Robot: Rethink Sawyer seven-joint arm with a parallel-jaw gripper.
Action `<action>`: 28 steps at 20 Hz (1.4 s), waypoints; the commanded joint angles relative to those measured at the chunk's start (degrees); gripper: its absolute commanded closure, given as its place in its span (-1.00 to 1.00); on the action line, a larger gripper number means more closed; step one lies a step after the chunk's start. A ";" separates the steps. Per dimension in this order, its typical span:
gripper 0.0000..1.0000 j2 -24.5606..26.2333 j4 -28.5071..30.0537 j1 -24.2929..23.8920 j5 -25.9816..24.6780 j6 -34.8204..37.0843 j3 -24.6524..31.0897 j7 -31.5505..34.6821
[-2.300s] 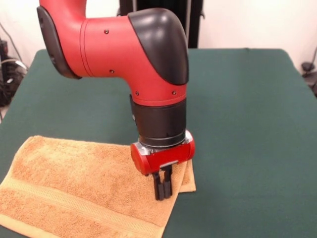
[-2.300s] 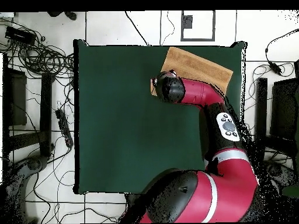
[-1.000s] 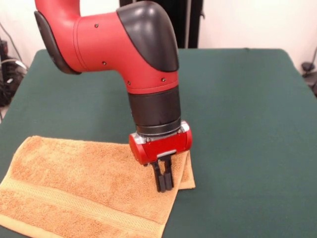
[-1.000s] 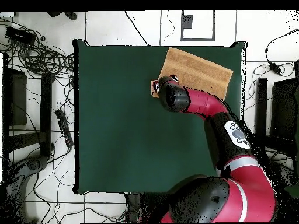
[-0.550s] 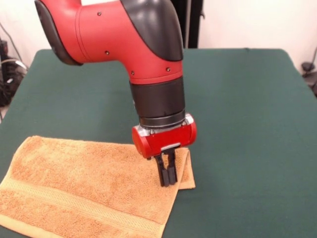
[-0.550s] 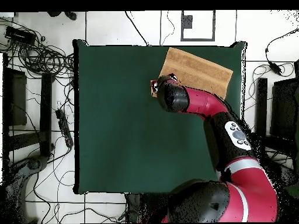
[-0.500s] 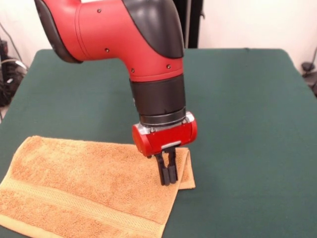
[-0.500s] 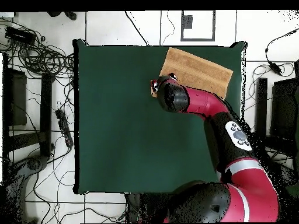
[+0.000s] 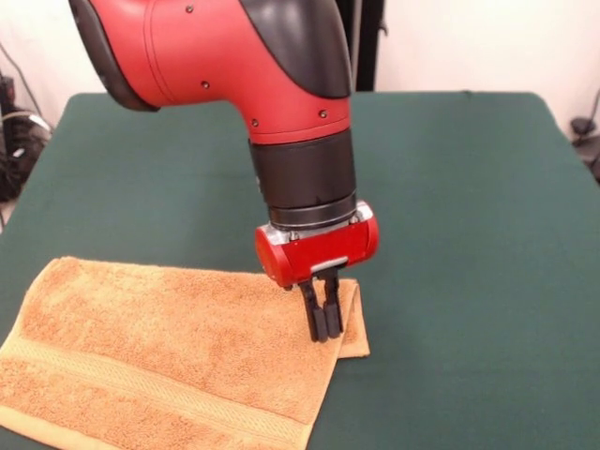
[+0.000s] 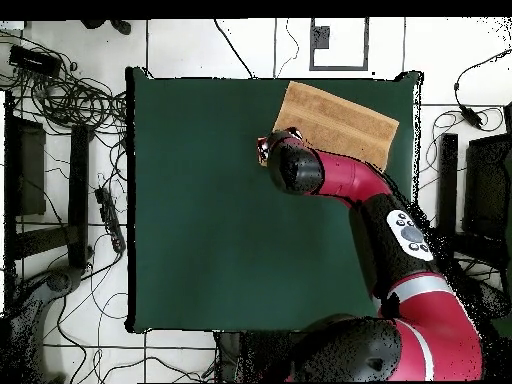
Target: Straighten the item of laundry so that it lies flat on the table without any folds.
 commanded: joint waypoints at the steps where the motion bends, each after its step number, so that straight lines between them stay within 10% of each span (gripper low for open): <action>1: 1.00 2.11 5.80 1.78 2.20 2.56 5.23 8.91; 4: 1.00 2.73 6.68 0.35 2.21 0.86 7.12 8.84; 5: -1.00 2.98 6.76 -0.02 2.42 1.26 7.63 8.64; 16: -1.00 6.30 8.08 -4.96 0.67 -1.31 14.15 6.14; 17: 1.00 6.35 8.06 -5.03 0.19 -1.35 14.33 6.22; 28: 1.00 9.29 5.58 -4.50 0.15 3.19 13.71 4.41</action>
